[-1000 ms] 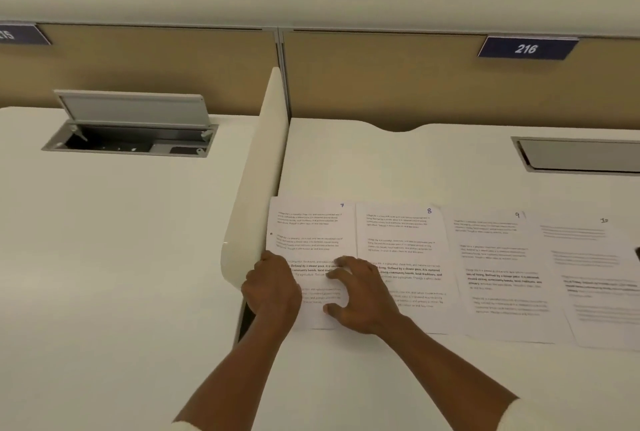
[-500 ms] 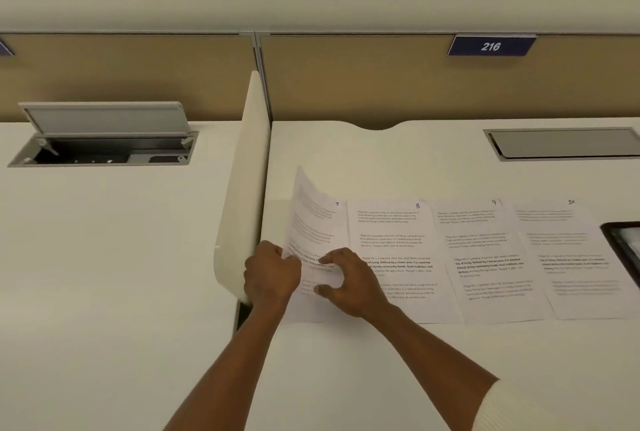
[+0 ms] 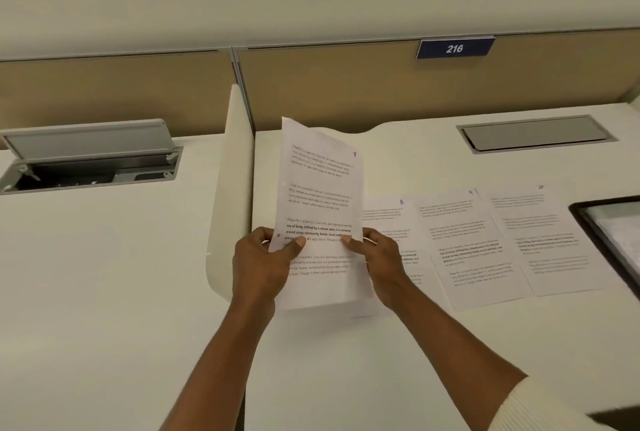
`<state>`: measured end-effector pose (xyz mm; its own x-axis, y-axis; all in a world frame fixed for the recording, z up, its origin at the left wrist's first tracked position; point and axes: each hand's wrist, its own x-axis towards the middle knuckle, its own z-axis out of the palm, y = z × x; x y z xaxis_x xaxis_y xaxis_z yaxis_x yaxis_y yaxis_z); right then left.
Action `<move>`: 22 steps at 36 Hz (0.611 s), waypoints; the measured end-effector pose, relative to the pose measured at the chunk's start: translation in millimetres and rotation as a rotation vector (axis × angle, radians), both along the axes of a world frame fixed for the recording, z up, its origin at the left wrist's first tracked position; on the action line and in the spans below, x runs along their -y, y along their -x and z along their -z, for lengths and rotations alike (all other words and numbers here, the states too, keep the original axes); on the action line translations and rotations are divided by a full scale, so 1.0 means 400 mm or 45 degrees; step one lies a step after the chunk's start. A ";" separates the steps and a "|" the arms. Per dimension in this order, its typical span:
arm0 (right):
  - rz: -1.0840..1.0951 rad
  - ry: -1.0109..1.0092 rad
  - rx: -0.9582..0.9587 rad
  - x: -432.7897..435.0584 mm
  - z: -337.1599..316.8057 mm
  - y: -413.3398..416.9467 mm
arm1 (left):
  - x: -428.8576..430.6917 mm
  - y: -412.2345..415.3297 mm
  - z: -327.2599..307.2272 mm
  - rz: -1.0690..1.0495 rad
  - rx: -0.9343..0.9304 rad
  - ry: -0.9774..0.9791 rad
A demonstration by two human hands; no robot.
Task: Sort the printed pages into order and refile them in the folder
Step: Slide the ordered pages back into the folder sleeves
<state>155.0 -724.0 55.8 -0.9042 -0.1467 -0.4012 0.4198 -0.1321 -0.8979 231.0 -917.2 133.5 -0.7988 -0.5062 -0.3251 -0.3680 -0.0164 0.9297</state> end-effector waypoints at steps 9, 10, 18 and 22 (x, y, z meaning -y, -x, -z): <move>0.096 -0.055 -0.058 -0.217 -0.063 -0.063 | -0.117 -0.002 0.038 0.245 0.094 -0.082; 0.104 -0.078 -0.064 -0.247 -0.067 -0.077 | -0.135 0.001 0.044 0.270 0.106 -0.078; 0.220 -0.169 -0.034 -0.495 -0.073 -0.197 | -0.331 0.029 0.061 0.442 0.134 -0.028; 0.301 -0.168 -0.006 -0.615 -0.074 -0.250 | -0.455 0.037 0.059 0.526 0.111 0.020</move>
